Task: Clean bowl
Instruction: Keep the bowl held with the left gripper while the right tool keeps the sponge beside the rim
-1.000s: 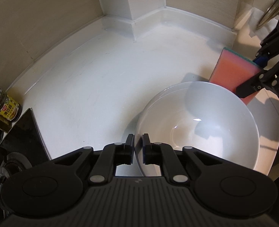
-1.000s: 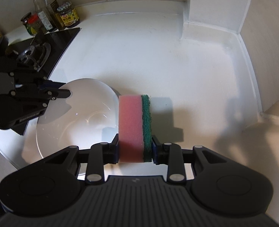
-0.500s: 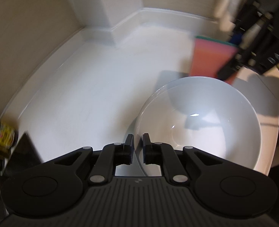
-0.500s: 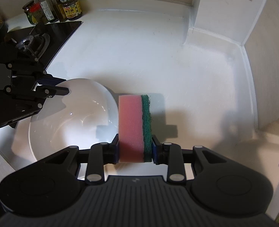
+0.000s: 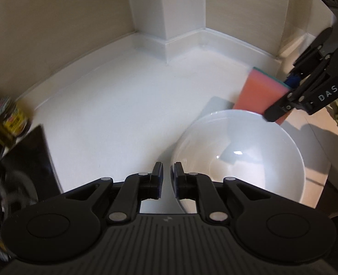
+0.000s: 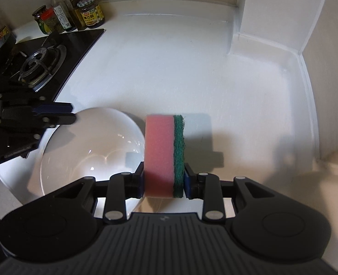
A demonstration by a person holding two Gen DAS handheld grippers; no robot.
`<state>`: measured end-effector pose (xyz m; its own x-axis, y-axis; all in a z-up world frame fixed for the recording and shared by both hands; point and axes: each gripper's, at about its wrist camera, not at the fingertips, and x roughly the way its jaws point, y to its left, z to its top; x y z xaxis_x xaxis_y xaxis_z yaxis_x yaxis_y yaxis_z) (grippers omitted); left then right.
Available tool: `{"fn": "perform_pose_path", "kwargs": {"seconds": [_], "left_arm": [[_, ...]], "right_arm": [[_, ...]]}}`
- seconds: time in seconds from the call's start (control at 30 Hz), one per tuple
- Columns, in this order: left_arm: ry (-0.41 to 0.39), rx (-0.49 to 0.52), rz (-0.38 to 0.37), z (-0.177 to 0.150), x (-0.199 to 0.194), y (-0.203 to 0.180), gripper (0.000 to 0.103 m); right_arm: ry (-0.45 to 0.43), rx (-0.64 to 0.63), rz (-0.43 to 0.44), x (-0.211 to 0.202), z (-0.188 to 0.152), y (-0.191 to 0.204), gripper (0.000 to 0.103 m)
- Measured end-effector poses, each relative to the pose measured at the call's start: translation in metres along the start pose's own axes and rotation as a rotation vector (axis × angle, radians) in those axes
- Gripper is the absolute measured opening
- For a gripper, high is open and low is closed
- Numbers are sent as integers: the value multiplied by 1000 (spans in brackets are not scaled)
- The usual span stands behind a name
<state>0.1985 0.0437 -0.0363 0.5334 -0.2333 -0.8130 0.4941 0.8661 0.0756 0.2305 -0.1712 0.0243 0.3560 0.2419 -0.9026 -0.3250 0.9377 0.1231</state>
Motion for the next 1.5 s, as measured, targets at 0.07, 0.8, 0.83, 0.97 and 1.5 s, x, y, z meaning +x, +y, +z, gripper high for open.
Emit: {"fn": "perform_pose_path", "kwargs": {"seconds": [0.07, 0.8, 0.83, 0.97, 1.5], "left_arm": [[14, 12, -6, 0, 5, -1, 11], [11, 1, 47, 12, 3, 3, 11], [13, -25, 49, 7, 1, 3, 11], [34, -70, 53, -2, 4, 3, 11], [40, 349, -30, 35, 39, -3, 12]], "right_arm": [[14, -10, 5, -3, -5, 0, 27], [-22, 54, 54, 3, 2, -14, 27], [-31, 67, 55, 2, 0, -15, 27], [-65, 92, 54, -2, -11, -16, 27], [-76, 145, 13, -1, -10, -19, 27]]}}
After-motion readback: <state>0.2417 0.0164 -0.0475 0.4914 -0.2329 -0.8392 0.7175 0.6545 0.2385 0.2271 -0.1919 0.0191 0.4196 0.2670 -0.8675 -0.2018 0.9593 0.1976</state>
